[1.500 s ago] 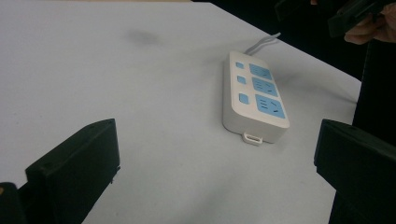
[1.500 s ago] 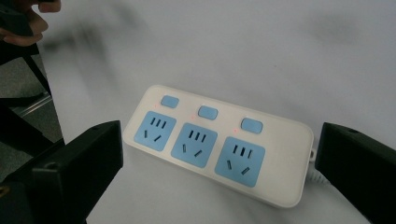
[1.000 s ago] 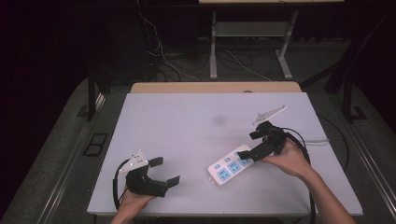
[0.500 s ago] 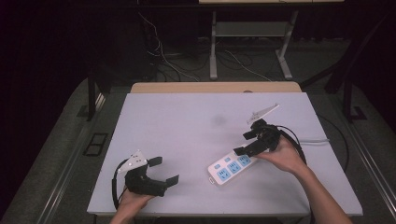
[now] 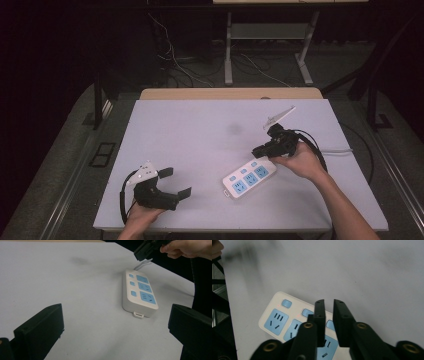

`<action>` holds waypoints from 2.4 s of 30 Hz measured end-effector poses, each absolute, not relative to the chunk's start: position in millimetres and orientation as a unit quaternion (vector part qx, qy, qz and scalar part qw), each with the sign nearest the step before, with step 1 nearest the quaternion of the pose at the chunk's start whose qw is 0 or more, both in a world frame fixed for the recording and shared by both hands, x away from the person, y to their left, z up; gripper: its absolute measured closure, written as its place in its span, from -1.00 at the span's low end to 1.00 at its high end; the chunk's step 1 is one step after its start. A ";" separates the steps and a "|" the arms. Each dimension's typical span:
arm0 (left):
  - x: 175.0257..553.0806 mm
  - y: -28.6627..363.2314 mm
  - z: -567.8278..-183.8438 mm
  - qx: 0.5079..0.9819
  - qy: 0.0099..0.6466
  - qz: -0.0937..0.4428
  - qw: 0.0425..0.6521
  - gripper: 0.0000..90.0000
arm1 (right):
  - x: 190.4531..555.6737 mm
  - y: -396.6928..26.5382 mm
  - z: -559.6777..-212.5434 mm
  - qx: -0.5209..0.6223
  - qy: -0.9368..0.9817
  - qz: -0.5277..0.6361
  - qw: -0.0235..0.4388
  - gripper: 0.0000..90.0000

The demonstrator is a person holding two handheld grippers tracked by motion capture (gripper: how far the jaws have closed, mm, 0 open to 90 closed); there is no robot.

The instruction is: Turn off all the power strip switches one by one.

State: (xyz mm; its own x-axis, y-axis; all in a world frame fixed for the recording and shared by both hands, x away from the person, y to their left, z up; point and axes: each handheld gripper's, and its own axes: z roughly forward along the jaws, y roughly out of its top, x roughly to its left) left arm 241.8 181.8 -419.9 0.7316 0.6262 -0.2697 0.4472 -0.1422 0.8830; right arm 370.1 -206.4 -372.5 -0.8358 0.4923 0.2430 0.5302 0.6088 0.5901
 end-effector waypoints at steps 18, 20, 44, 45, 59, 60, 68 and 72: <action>242.7 183.7 -420.4 0.751 0.358 0.086 0.548 -1.00 | 378.9 -197.3 -390.8 -0.281 -0.910 -0.302 0.046 1.00; 242.7 183.8 -420.4 0.751 0.358 0.085 0.548 -1.00 | 379.4 -196.2 -393.0 -0.281 -0.911 -0.298 0.051 1.00; 243.2 181.3 -421.8 0.758 0.356 0.083 0.540 -1.00 | 379.3 -196.7 -407.2 -0.278 -0.917 -0.282 0.050 1.00; 243.3 181.5 -421.8 0.758 0.356 0.082 0.540 -1.00 | 379.7 -197.2 -407.5 -0.278 -0.916 -0.283 0.053 1.00; 243.2 184.3 -421.5 0.756 0.359 0.085 0.541 -1.00 | 378.6 -191.9 -412.1 -0.286 -0.907 -0.302 0.066 1.00; 243.5 184.9 -421.5 0.755 0.359 0.085 0.542 -1.00 | 377.8 -191.4 -411.7 -0.286 -0.908 -0.301 0.063 1.00; 243.8 186.4 -421.2 0.754 0.360 0.085 0.543 -1.00 | 374.4 -192.6 -412.9 -0.287 -0.908 -0.301 0.052 1.00; 243.6 185.9 -421.3 0.754 0.361 0.085 0.542 -1.00 | 371.1 -194.2 -414.2 -0.280 -0.907 -0.312 0.041 1.00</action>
